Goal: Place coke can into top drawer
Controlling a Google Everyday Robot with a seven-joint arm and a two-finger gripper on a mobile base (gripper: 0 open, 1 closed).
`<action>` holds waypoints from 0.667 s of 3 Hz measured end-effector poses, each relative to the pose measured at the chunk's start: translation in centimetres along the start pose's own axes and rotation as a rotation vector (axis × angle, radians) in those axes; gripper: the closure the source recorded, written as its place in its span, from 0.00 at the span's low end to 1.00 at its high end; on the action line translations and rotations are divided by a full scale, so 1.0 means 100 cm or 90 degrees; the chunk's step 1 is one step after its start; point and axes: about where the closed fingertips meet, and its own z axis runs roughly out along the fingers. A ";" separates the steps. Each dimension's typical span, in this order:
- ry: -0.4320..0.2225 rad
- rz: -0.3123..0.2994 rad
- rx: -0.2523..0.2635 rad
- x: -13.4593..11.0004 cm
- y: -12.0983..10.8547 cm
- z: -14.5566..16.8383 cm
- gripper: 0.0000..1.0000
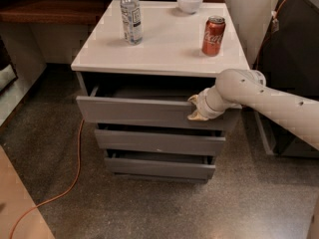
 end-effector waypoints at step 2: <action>-0.010 0.003 -0.011 0.013 0.014 -0.015 0.81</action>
Offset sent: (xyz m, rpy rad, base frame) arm -0.1407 -0.1288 0.0355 0.1492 0.1072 0.0512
